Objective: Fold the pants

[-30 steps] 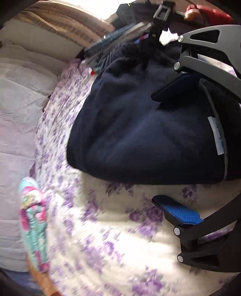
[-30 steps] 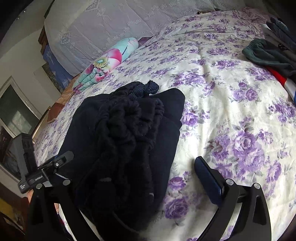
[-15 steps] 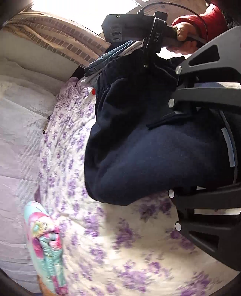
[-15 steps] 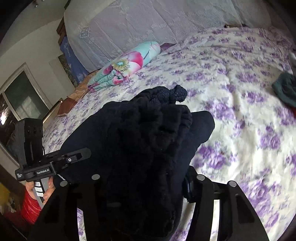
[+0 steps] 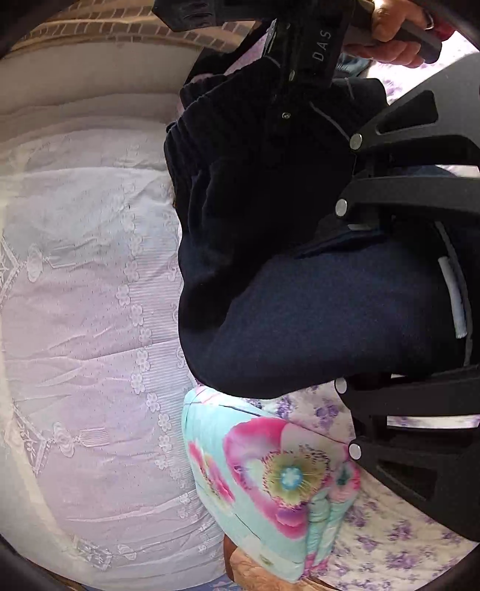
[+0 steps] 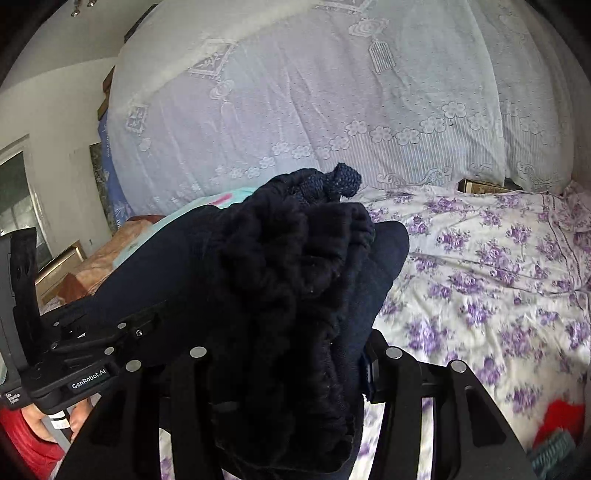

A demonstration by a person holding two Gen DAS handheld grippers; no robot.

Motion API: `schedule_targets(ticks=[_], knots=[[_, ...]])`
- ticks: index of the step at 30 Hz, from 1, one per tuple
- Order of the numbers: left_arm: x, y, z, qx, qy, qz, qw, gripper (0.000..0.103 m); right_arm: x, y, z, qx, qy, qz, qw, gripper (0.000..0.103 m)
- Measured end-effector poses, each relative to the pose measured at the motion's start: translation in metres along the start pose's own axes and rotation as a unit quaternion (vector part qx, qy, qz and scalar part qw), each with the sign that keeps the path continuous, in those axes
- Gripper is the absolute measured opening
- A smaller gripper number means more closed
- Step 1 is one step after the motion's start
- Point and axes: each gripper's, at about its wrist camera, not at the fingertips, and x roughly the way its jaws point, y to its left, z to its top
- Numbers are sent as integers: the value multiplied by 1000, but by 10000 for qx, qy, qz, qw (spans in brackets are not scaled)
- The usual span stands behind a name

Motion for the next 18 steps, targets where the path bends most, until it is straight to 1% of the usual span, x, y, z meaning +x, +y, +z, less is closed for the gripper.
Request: schedule_targets(ticks=[2, 4, 6, 7, 8, 9, 10, 11, 12, 13, 14, 15, 16, 17, 18], knots=[[41, 6, 9, -75, 31, 68, 9999, 40, 37, -16, 7, 93, 19, -51, 9999, 51], [80, 12, 8, -198, 172, 58, 9996, 40, 75, -35, 3, 266, 180, -44, 9995, 51], [122, 18, -6, -300, 502, 6, 9983, 41, 115, -49, -11, 279, 549, -175, 9979, 54], [148, 24, -18, -389, 818, -8, 9959, 42, 138, -57, -24, 276, 808, -312, 9959, 57], [169, 30, -31, -507, 1085, 0, 9928, 47, 158, -63, -39, 288, 1054, -534, 9926, 68], [183, 37, -44, -686, 1208, 90, 9903, 64, 174, -73, -45, 528, 1440, -623, 9862, 75], [189, 49, -50, -1050, 1318, -80, 9857, 67, 172, -77, -40, 696, 1420, -545, 9859, 76], [187, 64, -49, -1523, 1253, -401, 9795, 68, 165, -76, -35, 656, 1214, -512, 9891, 79], [185, 74, -51, -1832, 1224, -425, 9745, 74, 156, -74, -31, 559, 1031, -611, 9912, 80], [184, 78, -56, -1948, 1243, -401, 9721, 77, 146, -70, -30, 493, 841, -766, 9923, 81], [178, 81, -59, -2017, 1225, -462, 9707, 77, 133, -63, -30, 430, 652, -879, 9931, 81], [170, 81, -61, -2037, 1198, -413, 9708, 77, 120, -56, -32, 360, 459, -977, 9935, 81], [156, 78, -63, -2024, 1119, -284, 9725, 77, 107, -48, -36, 263, 306, -1059, 9936, 86], [140, 76, -67, -1907, 998, -106, 9765, 76, 96, -40, -41, 146, 183, -1155, 9930, 93], [124, 71, -70, -1713, 845, 61, 9816, 77, 84, -30, -47, 17, 61, -1290, 9916, 96]])
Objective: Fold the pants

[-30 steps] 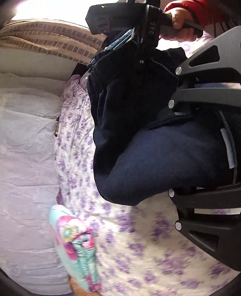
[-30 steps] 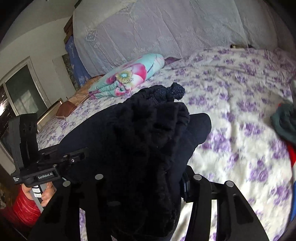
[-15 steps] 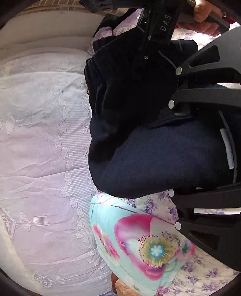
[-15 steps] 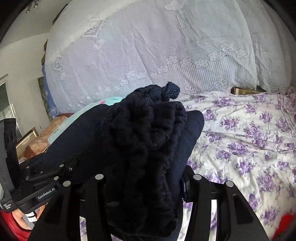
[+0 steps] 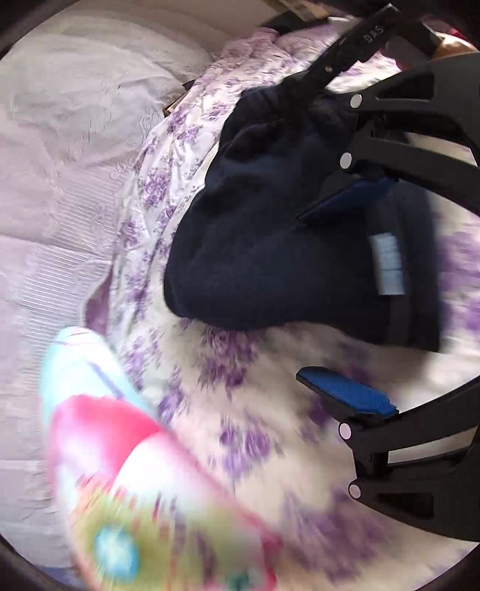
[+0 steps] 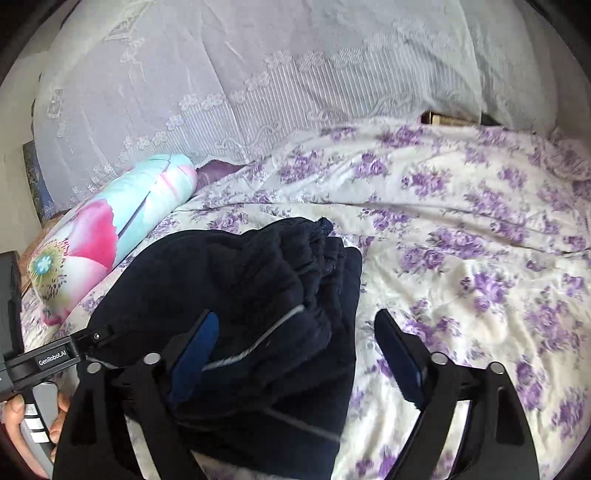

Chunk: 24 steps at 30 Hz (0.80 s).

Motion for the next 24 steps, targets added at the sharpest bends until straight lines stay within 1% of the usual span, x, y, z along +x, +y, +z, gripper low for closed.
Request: schedule_targets(ticks=[1, 2, 3, 4, 5, 6, 7, 8, 10, 12, 13, 15, 17, 21, 23, 24], knots=[[-16, -5, -9, 220, -212, 184, 9994, 80, -14, 6, -8, -122, -135, -130, 9997, 99], [-35, -12, -24, 518, -416, 402, 9970, 90, -28, 12, -17, -254, -239, -231, 9991, 99], [-52, -21, -36, 857, -606, 571, 9928, 96, -40, 20, -24, -374, -301, -349, 9982, 99], [-67, -33, -45, 1221, -778, 715, 9869, 97, -53, 25, -31, -428, -336, -482, 9974, 99], [-81, -45, -55, 1555, -926, 916, 9792, 98, -65, 26, -38, -350, -348, -507, 9975, 99], [-93, -53, -64, 1739, -1051, 1116, 9728, 98, -73, 23, -44, -178, -334, -451, 9983, 99], [-102, -58, -70, 1806, -1143, 1159, 9700, 98, -81, 19, -50, 56, -264, -350, 9990, 99], [-110, -59, -75, 1783, -1171, 1077, 9710, 98, -92, 13, -58, 280, -175, -282, 9991, 99], [-121, -56, -81, 1610, -1119, 884, 9766, 98, -104, 4, -72, 722, -9, -352, 9968, 99], [-130, -48, -88, 1442, -991, 845, 9809, 98, -108, 0, -81, 922, 32, -389, 9950, 99], [-133, -47, -91, 1427, -958, 893, 9811, 98, -110, 2, -86, 897, 48, -361, 9953, 99], [-136, -44, -94, 1432, -958, 1009, 9799, 98, -104, 6, -84, 769, 120, -333, 9964, 99], [-138, -45, -99, 1436, -986, 1042, 9792, 98, -98, 11, -86, 649, 240, -313, 9971, 99], [-131, -46, -100, 1413, -857, 922, 9819, 98, -101, 17, -86, 485, 187, -238, 9984, 99], [-131, -45, -99, 1368, -849, 838, 9834, 98, -100, 21, -85, 382, 194, -208, 9989, 99], [-131, -44, -99, 1326, -892, 854, 9834, 98, -100, 24, -85, 329, 211, -188, 9991, 99]])
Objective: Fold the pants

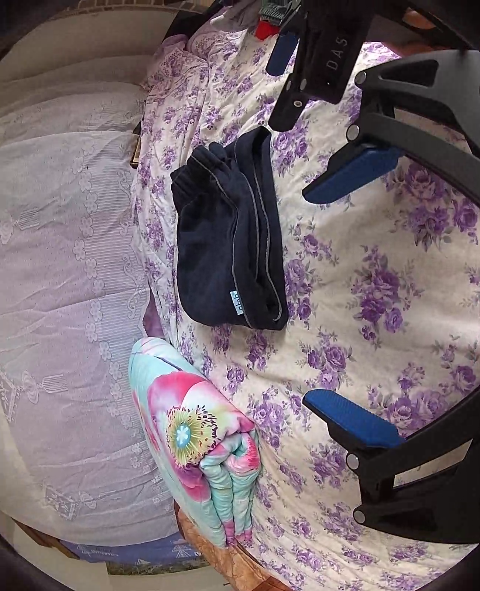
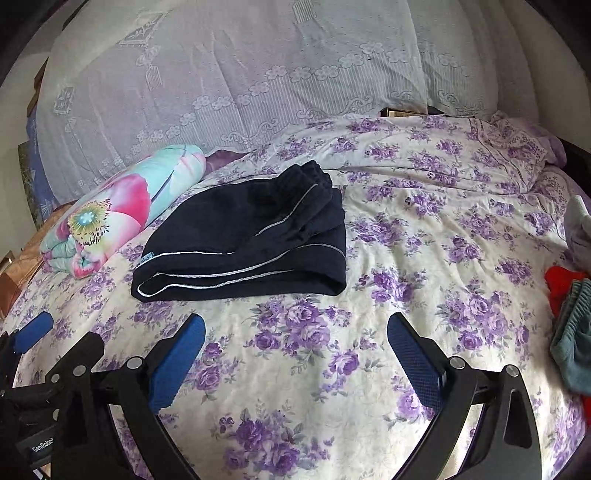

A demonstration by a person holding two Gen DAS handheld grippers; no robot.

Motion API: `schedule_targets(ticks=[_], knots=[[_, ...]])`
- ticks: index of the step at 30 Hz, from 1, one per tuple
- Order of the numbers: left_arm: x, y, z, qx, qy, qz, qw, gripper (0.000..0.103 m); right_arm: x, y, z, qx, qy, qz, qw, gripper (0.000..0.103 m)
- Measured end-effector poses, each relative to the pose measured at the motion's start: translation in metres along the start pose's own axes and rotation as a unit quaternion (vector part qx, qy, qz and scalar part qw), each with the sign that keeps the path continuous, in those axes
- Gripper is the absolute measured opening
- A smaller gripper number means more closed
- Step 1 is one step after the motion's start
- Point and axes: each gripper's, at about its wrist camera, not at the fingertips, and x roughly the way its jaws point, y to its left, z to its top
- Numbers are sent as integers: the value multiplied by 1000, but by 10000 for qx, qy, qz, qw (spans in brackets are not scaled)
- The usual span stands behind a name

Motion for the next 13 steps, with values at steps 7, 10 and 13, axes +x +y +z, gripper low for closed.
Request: schedule_targets(ticks=[7, 10, 13], knots=[[1, -2, -2, -22, 35, 165, 9999, 98, -1, 9, 0, -235, -11, 41, 9997, 99], [2, -2, -2, -19, 79, 203, 9998, 98, -1, 11, 0, -278, -14, -1, 9996, 99], [3, -1, -2, -51, 101, 160, 9998, 98, -1, 11, 0, -285, -19, -21, 9996, 99]])
